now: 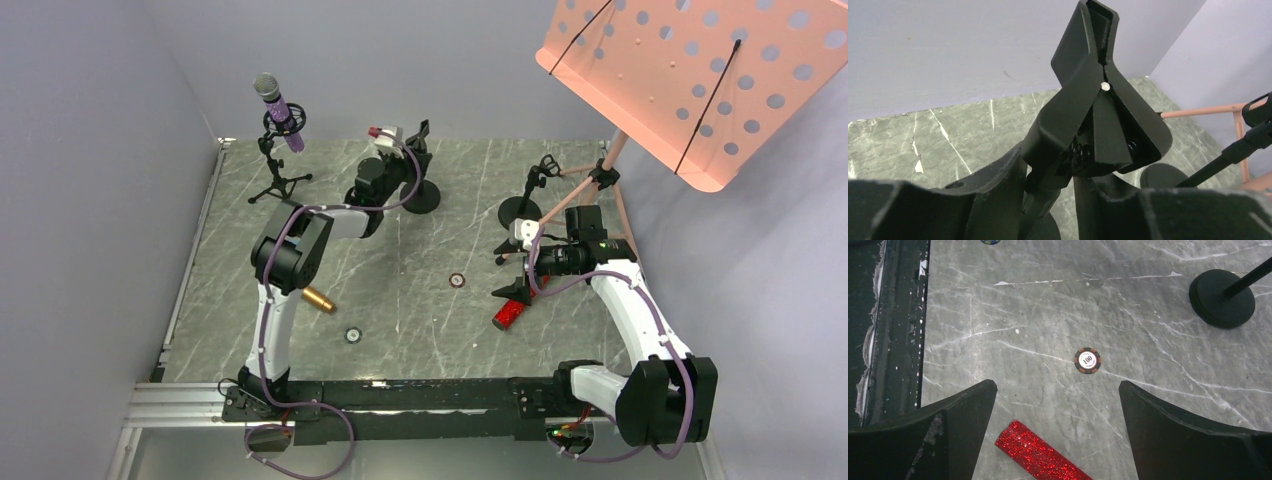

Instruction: Attach the microphones to the stand

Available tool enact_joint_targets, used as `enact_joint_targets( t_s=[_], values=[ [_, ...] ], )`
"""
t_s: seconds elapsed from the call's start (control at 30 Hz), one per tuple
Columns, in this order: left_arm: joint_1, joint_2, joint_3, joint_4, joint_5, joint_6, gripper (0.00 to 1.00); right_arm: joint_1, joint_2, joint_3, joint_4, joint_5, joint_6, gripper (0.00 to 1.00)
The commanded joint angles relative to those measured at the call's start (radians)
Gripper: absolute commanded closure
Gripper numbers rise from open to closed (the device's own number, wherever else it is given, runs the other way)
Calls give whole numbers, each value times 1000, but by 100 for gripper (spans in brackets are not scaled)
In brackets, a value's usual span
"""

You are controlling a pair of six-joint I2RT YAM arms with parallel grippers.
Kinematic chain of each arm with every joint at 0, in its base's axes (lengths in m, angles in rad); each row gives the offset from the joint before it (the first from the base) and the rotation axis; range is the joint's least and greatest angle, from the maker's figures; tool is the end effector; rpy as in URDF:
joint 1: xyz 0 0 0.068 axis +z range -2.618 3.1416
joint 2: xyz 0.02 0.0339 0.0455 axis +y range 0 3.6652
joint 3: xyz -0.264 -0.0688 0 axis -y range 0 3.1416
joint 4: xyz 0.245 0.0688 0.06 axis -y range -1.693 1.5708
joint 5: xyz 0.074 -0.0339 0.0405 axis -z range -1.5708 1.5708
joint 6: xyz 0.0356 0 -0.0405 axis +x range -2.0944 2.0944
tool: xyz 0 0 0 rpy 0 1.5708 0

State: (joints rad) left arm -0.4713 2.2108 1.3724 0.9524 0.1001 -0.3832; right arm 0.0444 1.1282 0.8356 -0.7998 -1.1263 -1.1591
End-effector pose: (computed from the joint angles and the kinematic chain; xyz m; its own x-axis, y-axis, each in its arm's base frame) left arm 0.4392 -0.2278 0.1956 -0.1080 -0.3625 -0.9257 0.5389 0.7611 -0.3609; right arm 0.1983 0.0410 0.2596 0.0431 -0.3925 -0.9187 -0.9865 0.1284 -0.1012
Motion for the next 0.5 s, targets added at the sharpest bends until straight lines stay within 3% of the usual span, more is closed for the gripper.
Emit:
enact_joint_targets(
  t_s=[0.0,0.13,0.3,0.47],
  values=[
    [-4,19,59,14,4,-13,71,-4,-13,37,3,-11,-33,0],
    [-4,13,43,63,73,25,99,-4,-11,37,4,-8,-33,0],
    [-4,-98,-80,140,179,117,100,-6,-11,37,4,-7,-35,0],
    [-4,-304,-268,159,378,199,100,-5,-3,40,-7,-16,-44,0]
  ],
)
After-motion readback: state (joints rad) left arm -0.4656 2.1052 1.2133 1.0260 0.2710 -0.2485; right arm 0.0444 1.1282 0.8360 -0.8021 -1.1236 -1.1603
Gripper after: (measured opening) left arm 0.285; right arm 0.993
